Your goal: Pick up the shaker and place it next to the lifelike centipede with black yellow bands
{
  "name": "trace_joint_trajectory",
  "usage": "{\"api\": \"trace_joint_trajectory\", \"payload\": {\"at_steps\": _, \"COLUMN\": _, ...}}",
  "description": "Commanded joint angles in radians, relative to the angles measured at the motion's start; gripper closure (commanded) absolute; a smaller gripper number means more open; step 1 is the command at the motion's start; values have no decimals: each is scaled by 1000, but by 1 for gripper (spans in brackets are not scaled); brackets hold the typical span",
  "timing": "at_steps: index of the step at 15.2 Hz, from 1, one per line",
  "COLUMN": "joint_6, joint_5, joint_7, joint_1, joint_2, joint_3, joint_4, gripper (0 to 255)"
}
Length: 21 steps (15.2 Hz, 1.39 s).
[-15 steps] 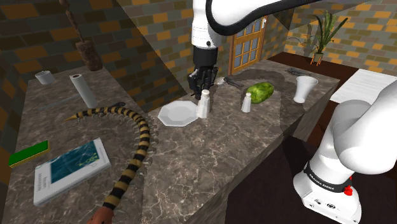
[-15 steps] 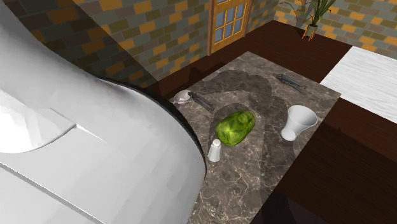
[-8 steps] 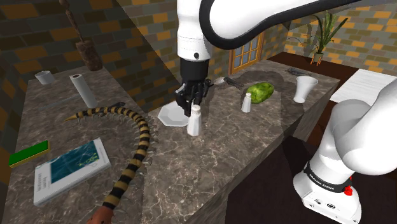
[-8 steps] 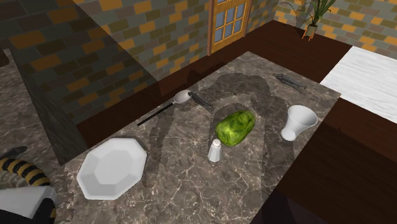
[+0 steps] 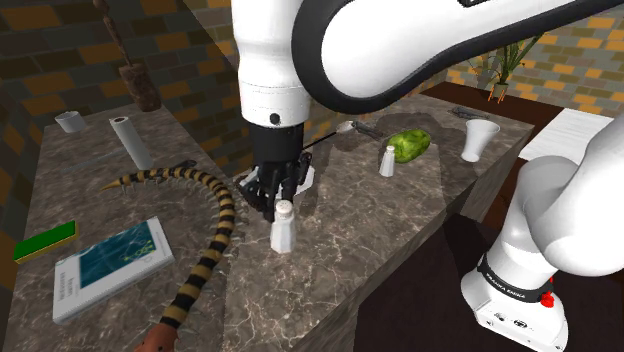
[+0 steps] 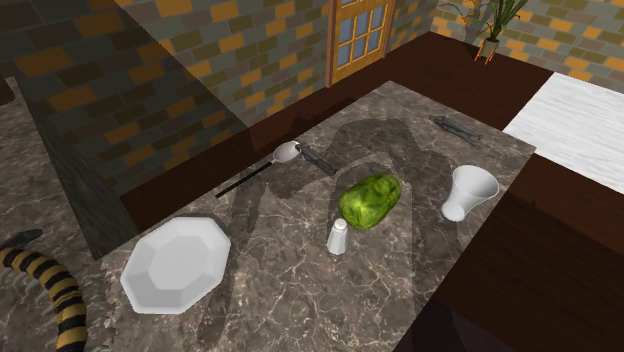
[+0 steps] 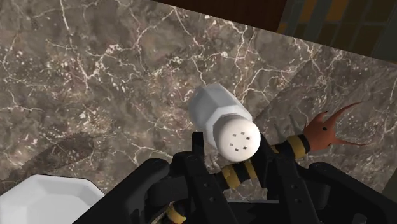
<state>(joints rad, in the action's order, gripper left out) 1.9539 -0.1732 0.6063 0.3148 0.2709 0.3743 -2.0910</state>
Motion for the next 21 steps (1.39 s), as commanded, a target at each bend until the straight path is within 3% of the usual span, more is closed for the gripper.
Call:
{"api": "trace_joint_trajectory", "payload": {"at_steps": 1, "joint_6": 0, "joint_5": 10, "joint_7": 59, "joint_1": 14, "joint_2": -32, "joint_3": 38, "joint_4": 38, "gripper": 255}}
{"api": "trace_joint_trajectory", "payload": {"at_steps": 6, "joint_6": 4, "joint_5": 57, "joint_7": 206, "joint_1": 50, "joint_2": -131, "joint_3": 129, "joint_4": 138, "gripper": 255}}
{"api": "trace_joint_trajectory", "payload": {"at_steps": 21, "joint_6": 205, "joint_5": 70, "joint_7": 211, "joint_1": 56, "joint_2": -172, "joint_3": 143, "joint_4": -26, "gripper": 255}}
